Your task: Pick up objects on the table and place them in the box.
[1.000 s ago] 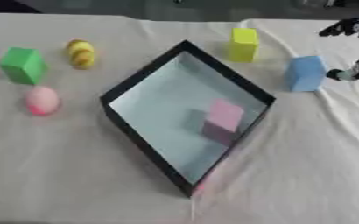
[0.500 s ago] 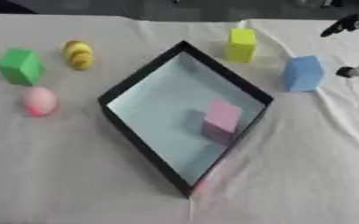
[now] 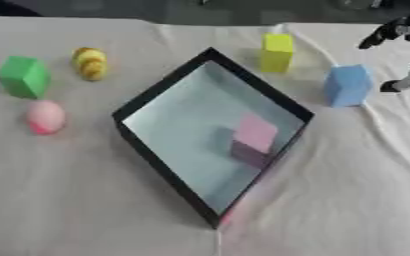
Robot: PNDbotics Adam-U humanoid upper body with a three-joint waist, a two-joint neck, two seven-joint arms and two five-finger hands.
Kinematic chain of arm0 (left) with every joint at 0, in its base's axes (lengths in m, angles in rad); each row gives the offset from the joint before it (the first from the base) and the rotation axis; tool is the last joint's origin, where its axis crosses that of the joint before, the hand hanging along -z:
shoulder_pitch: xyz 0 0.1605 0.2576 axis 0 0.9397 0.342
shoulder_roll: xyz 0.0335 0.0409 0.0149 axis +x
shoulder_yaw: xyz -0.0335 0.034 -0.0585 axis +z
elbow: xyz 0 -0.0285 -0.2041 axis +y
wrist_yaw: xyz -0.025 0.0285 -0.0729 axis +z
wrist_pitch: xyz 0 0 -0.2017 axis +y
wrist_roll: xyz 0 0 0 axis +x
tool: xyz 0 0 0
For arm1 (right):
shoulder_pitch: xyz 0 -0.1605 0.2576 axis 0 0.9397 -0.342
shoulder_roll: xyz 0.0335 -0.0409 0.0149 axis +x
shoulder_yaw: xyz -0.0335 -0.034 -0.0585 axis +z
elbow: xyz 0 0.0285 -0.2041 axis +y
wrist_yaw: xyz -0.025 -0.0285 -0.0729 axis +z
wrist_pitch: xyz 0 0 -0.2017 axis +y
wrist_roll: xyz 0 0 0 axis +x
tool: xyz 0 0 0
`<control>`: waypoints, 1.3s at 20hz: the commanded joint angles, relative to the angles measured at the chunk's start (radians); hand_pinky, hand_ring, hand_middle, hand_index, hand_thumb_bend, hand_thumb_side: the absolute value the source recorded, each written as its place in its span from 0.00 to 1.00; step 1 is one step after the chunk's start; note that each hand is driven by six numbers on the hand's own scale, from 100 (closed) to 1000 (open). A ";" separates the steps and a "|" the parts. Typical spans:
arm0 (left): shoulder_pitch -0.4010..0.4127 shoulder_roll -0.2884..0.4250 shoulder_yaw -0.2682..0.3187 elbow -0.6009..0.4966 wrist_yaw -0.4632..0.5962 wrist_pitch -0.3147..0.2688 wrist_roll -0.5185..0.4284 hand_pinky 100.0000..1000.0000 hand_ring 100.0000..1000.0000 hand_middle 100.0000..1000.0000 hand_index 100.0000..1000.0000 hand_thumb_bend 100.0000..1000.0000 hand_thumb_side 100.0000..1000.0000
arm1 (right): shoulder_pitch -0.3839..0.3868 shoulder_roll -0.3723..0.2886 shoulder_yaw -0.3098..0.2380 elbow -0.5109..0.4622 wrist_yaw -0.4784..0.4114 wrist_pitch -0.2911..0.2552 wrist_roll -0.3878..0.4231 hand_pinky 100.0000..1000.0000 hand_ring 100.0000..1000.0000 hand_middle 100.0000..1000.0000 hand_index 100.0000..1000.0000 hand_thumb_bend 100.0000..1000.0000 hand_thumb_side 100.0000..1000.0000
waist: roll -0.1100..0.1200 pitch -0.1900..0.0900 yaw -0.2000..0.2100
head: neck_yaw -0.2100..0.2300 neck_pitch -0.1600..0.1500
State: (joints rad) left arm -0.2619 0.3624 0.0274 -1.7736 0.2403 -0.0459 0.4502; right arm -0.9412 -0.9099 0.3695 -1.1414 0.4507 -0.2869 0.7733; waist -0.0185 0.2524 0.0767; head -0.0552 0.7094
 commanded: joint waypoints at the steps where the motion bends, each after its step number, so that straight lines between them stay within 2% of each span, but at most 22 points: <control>1: -0.012 0.020 0.004 -0.018 -0.004 0.001 0.000 0.79 0.76 0.73 0.80 0.07 0.73 | -0.035 -0.007 -0.023 -0.016 -0.008 0.012 0.063 0.94 0.91 0.85 0.91 0.42 0.13 | -0.005 0.000 0.002 | -0.005 -0.013; 6: -0.017 0.016 0.004 -0.019 -0.002 0.000 -0.002 0.80 0.76 0.73 0.79 0.07 0.73 | -0.056 0.017 -0.051 -0.006 0.020 0.036 0.130 0.94 0.92 0.85 0.93 0.42 0.16 | -0.003 0.005 0.007 | -0.008 -0.016; 18: -0.031 0.007 0.003 -0.024 0.001 0.000 -0.003 0.80 0.76 0.73 0.79 0.06 0.73 | -0.073 0.066 -0.077 0.059 0.125 0.030 0.134 0.94 0.92 0.87 0.93 0.45 0.20 | 0.003 0.032 0.023 | -0.014 -0.034; 26: -0.040 0.002 0.003 -0.031 0.003 0.000 -0.003 0.80 0.76 0.73 0.79 0.06 0.74 | -0.076 0.086 -0.105 0.092 0.196 0.030 0.132 0.93 0.92 0.87 0.93 0.44 0.20 | 0.009 0.054 0.033 | -0.012 -0.042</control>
State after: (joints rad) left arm -0.2891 0.3530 0.0269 -1.7857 0.2440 -0.0448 0.4483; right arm -0.9946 -0.8041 0.2821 -1.0492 0.6327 -0.2509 0.9019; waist -0.0181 0.3123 0.1094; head -0.0670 0.6824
